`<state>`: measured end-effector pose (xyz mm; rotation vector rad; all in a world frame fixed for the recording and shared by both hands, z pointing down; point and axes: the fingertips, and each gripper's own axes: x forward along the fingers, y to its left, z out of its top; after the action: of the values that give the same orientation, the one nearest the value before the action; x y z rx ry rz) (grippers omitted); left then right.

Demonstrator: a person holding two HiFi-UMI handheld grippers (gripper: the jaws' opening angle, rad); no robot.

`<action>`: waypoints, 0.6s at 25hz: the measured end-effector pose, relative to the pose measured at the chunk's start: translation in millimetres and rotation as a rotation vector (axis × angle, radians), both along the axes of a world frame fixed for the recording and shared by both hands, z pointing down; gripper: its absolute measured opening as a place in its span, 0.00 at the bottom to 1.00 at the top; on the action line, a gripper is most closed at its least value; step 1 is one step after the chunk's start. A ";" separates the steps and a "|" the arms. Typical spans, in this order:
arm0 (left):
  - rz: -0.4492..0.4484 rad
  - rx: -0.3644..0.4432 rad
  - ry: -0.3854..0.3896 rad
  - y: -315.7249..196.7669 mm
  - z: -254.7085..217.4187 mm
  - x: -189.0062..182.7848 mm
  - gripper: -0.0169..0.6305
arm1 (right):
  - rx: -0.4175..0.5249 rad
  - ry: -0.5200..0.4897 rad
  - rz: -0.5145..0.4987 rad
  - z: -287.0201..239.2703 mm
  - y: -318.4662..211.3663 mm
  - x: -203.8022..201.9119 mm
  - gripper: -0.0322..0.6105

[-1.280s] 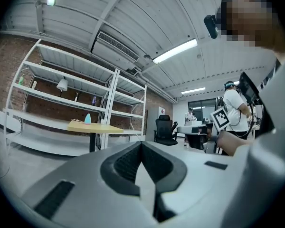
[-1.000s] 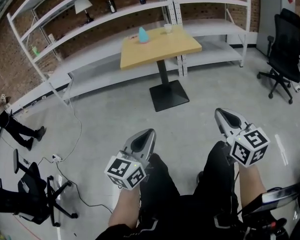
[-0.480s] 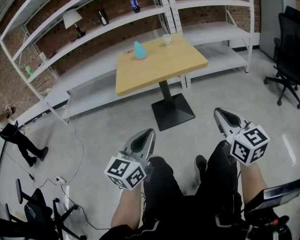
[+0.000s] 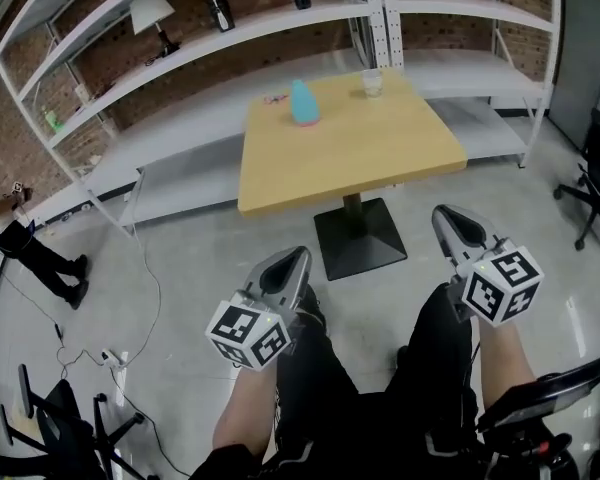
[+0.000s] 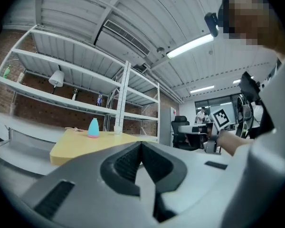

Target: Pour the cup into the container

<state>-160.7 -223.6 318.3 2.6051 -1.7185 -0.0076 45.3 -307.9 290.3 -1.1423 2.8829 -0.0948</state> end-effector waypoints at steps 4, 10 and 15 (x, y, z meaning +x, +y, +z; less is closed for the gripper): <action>0.001 0.011 0.008 -53.5 -6.0 -24.6 0.03 | -0.002 0.015 0.008 0.5 -49.8 -22.1 0.06; 0.029 0.020 -0.019 -135.2 -17.7 -49.9 0.03 | 0.008 0.007 0.037 -7.5 -131.9 -46.9 0.08; 0.054 -0.002 -0.050 -207.3 -26.4 -70.1 0.03 | 0.009 -0.009 0.058 -16.0 -208.8 -64.0 0.16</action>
<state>-230.8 -431.0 291.9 2.6711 -1.6618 0.0612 -18.7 -516.6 274.3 -1.2196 2.8372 -0.0852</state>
